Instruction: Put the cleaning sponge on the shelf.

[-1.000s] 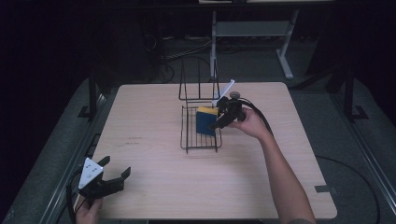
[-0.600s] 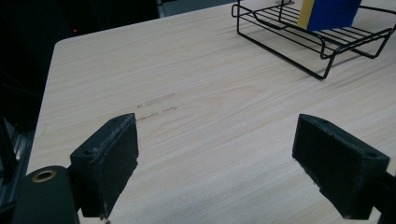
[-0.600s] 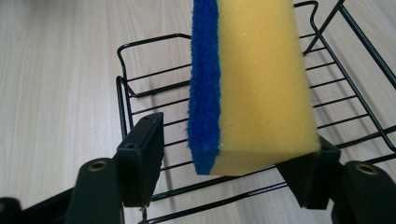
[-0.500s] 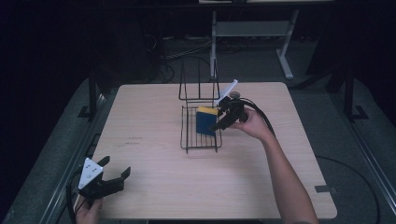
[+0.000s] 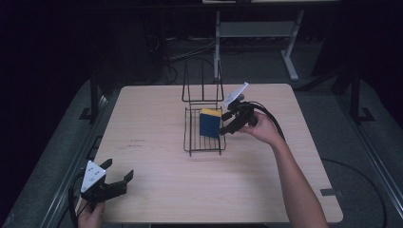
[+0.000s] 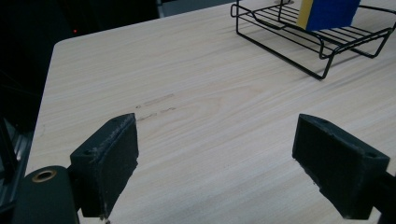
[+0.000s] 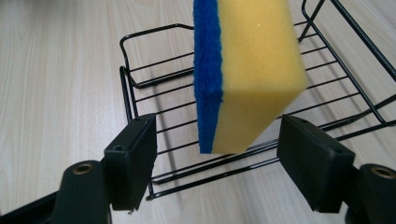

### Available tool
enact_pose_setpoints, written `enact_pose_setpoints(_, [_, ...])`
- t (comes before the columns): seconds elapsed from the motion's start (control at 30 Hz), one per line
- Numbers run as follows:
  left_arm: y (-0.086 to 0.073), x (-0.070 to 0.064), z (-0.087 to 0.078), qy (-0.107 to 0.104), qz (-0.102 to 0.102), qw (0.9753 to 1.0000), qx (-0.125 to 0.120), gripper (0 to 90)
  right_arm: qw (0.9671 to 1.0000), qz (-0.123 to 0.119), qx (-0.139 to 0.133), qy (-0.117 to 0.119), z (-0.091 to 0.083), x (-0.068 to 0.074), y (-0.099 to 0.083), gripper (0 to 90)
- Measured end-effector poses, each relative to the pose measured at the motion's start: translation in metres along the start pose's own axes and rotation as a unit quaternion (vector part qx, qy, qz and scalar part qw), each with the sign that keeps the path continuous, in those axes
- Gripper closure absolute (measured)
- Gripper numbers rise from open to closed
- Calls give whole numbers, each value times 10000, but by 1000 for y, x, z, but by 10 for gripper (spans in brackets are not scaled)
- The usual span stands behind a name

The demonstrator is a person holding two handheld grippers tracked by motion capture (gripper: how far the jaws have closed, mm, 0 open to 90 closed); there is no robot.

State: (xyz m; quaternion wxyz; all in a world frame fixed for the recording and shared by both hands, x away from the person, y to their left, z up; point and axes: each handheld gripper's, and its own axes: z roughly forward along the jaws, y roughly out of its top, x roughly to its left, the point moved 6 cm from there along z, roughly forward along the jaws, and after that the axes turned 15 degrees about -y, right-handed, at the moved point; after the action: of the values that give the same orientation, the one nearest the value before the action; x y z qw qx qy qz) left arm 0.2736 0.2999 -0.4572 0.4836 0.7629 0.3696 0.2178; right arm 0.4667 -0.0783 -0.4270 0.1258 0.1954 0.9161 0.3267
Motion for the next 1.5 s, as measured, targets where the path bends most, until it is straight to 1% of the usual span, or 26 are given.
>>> enact_pose_setpoints(0.13, [0, 0, 0, 6, 3, 10000, 2, 139, 10000, 27, 23, -19, -2, 0, -4, 273])
enact_pose_setpoints(0.23, [0, 0, 0, 11, -3, 10000, 5, 139, 10000, 14, -11, -33, -3, 0, -7, 266])
enact_pose_setpoints(0.4, [0, 0, 0, 9, -2, 10000, 12, 139, 9999, 80, 18, -60, -7, 0, -11, 259])
enact_pose_setpoints(0.57, [0, 0, 0, 3, 3, 10000, 4, 139, 9999, 75, -25, -81, -11, 0, -15, 259])
enact_pose_setpoints(1.3, [-1, -1, 2, -7, 3, 10000, 35, 139, 9995, 250, 66, -161, -24, -3, -38, 253])
enact_pose_setpoints(1.5, [-1, -1, 2, 7, -17, 10000, 6, 139, 9995, 251, 100, -187, -27, -1, -44, 253])
